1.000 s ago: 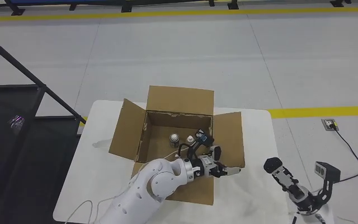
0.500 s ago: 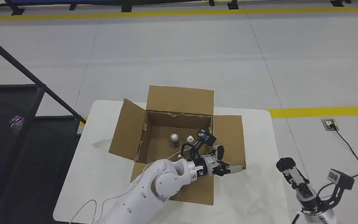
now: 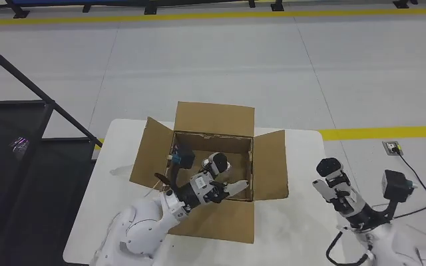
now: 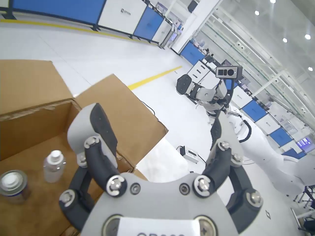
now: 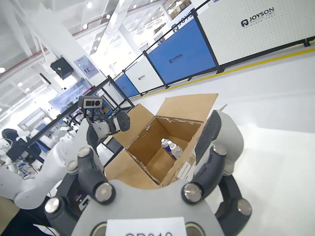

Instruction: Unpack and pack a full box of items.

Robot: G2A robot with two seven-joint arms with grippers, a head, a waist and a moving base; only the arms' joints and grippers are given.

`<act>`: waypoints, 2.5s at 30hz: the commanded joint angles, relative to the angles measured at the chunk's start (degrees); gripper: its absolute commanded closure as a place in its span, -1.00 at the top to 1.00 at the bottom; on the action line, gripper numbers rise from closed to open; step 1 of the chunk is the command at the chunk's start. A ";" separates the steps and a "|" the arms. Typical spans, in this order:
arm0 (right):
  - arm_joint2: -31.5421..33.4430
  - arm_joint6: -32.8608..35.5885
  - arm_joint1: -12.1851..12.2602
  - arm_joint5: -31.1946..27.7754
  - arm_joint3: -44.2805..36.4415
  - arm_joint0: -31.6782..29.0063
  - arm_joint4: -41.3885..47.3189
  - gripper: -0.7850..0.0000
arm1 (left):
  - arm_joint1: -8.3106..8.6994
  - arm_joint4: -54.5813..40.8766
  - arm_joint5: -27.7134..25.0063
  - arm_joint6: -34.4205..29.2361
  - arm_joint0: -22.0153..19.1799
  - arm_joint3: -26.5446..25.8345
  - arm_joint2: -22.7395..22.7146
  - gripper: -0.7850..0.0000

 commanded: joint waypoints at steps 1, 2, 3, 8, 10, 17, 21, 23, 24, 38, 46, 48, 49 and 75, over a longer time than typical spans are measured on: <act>-3.32 5.00 0.21 3.82 -1.13 4.35 -2.99 1.00 | 0.78 -1.12 -0.90 -0.04 3.85 -2.92 -6.32 1.00; -5.33 7.46 0.28 5.64 -1.32 6.63 -4.48 1.00 | 1.09 -1.89 -1.25 0.10 5.42 -3.86 -8.96 1.00; -7.71 10.02 0.31 7.23 -1.21 9.08 -5.89 1.00 | 1.37 -2.82 -1.50 0.26 6.98 -4.64 -11.57 1.00; -21.99 19.35 -0.36 14.01 4.04 23.06 -13.74 1.00 | 2.50 -7.89 -4.00 1.41 14.18 -6.54 -24.55 1.00; -28.44 22.17 -1.05 17.39 7.39 28.74 -18.19 1.00 | 2.85 -10.05 -5.23 1.78 16.69 -6.20 -29.36 1.00; -46.43 34.86 -4.67 27.26 24.00 46.23 -22.93 1.00 | 3.73 -16.80 -10.27 0.91 23.32 -1.52 -41.06 1.00; -52.98 36.96 -6.94 31.26 32.79 51.99 -23.91 1.00 | 4.06 -17.97 -12.35 -0.30 25.21 1.13 -43.43 1.00; -55.68 37.38 -7.96 33.71 36.22 54.01 -25.79 1.00 | 4.06 -17.97 -12.35 -0.30 25.21 1.13 -43.43 1.00; -56.82 37.54 -8.46 34.99 37.64 54.78 -26.44 1.00 | 4.06 -17.97 -12.35 -0.30 25.21 1.13 -43.43 1.00; -64.02 38.82 -13.49 41.45 50.58 60.55 -29.67 -0.97 | 4.06 -17.97 -12.35 -0.30 25.21 1.13 -43.43 1.00; -63.20 39.64 -14.31 43.08 49.92 61.11 -30.65 -1.00 | 4.06 -17.97 -12.35 -0.30 25.21 1.13 -43.43 1.00; -62.01 40.13 -13.95 43.76 47.40 60.51 -31.27 -1.00 | 4.06 -17.97 -12.35 -0.30 25.21 1.13 -43.43 1.00; -61.46 40.69 -13.66 44.49 45.74 60.10 -32.31 -1.00 | 4.06 -17.97 -12.35 -0.30 25.21 1.13 -43.43 1.00; -18.08 45.44 -4.14 52.99 -3.26 24.68 -56.67 -1.00 | 4.06 -17.97 -12.35 -0.30 25.21 1.13 -43.43 1.00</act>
